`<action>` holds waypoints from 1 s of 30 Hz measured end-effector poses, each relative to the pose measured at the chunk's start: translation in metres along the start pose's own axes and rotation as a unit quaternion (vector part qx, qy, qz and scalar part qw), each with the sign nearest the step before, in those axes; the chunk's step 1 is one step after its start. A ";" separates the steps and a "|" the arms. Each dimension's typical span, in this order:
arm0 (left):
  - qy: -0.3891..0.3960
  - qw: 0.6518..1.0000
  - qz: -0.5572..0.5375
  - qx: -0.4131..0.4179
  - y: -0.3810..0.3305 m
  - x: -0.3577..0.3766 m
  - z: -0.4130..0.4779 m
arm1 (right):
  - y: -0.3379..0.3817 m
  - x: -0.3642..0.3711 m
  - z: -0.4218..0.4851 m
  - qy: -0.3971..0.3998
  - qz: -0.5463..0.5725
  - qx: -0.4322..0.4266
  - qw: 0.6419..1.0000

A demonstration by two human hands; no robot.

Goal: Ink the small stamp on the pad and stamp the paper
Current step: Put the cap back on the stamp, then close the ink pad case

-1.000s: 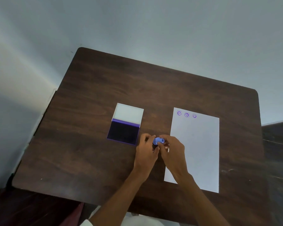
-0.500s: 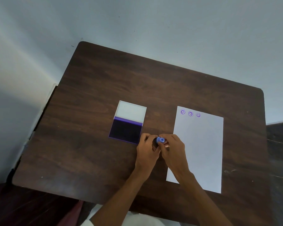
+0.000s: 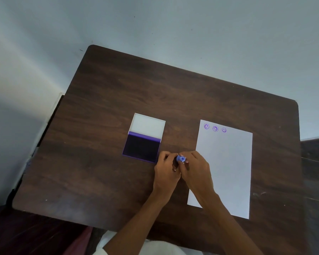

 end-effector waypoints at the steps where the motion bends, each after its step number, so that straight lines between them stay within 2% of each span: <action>1: 0.032 0.999 -0.018 -0.010 0.000 0.004 0.002 | -0.008 0.006 0.001 0.027 0.007 0.034 0.999; 2: 0.053 0.998 -0.029 -0.015 0.000 0.005 0.002 | -0.012 0.010 0.002 0.037 0.016 0.043 0.998; 5: 0.048 0.999 -0.005 0.004 -0.007 0.003 0.002 | -0.011 0.009 0.006 0.023 0.020 0.033 0.999; 12: 0.061 0.997 -0.040 -0.039 0.001 0.010 -0.002 | -0.007 0.004 0.016 0.007 -0.028 0.000 1.000; 17: 0.087 0.995 -0.021 -0.039 -0.002 0.010 0.000 | 0.004 -0.002 0.012 -0.016 -0.037 -0.029 0.999; 21: 0.183 0.980 -0.003 -0.080 0.006 0.010 0.000 | 0.017 -0.009 0.008 -0.023 -0.039 -0.055 0.997; 24: 0.219 0.975 0.016 -0.028 0.000 -0.016 0.012 | 0.027 -0.021 0.005 -0.036 -0.052 -0.068 0.996; 27: 0.146 0.989 -0.005 0.036 -0.001 -0.072 0.041 | 0.042 -0.037 0.005 -0.075 -0.056 -0.068 0.993; 30: 0.034 0.999 -0.001 -0.011 0.030 -0.124 0.076 | 0.060 -0.046 0.014 -0.106 0.038 -0.038 0.993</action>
Point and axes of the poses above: each hand's wrist, its own z-axis towards the middle knuckle, its own x-axis out of the palm, y = z × x, the point moved 9 cm from there along z, towards the middle knuckle, and after that the axes turned 1 degree about y, right-handed, at the moved point
